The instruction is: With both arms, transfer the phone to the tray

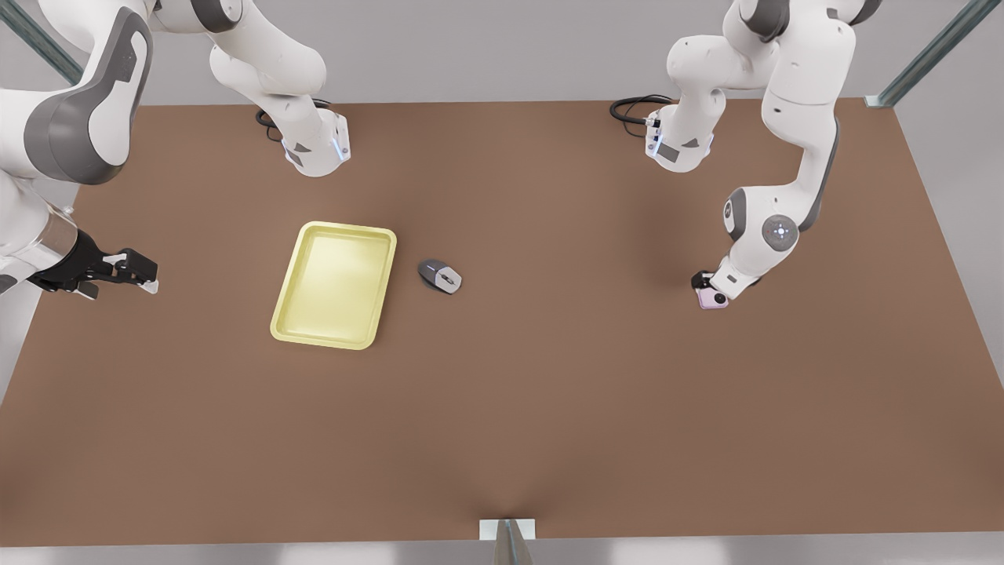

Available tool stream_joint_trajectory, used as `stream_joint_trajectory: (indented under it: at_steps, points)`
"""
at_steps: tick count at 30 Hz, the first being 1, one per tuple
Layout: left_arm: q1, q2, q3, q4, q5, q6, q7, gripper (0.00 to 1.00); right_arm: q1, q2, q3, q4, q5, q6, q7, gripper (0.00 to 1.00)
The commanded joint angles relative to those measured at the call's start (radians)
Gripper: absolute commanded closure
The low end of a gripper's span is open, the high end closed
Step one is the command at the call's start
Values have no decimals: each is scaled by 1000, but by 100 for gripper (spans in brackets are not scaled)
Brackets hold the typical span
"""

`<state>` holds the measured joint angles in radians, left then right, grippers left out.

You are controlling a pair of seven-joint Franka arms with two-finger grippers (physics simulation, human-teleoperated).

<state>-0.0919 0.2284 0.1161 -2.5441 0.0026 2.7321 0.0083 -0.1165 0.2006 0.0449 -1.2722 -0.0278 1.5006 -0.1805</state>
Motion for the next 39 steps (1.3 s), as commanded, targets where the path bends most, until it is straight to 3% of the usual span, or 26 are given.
stream_joint_trajectory:
  at_steps: [1,9,11,13,18,22,25,29,32,33,36,39]
  points:
    - [0,8,0,1,2,31,81,0,0,-1,0,0,2,0,-4,0]
    - [4,89,8,15,0,58,76,1,0,-1,0,0,2,0,-4,0]
    - [4,88,8,15,0,57,75,12,0,-1,0,0,0,0,-4,0]
    - [4,88,7,15,0,57,75,18,0,-1,0,0,0,0,-4,0]
    - [3,75,8,28,0,38,76,24,0,-1,0,0,0,0,-4,0]
    - [0,40,5,91,2,-84,70,25,0,-1,0,0,0,0,-4,0]
    - [-132,29,-10,281,-1,-333,-40,25,0,-1,0,0,2,0,-4,0]
    - [-361,98,-98,502,-92,-466,-396,25,0,-1,0,0,0,0,-4,0]
    - [-431,228,-167,712,-148,-473,-556,25,0,-1,0,0,0,0,-4,0]
    - [-463,327,-202,878,-147,-545,-620,25,0,-1,0,0,0,0,-4,0]
    - [-566,548,-200,1196,-135,-578,-722,25,0,-1,0,0,0,0,-4,0]
    - [-634,715,-202,1387,-93,-563,-717,25,0,-1,0,0,0,0,-4,0]
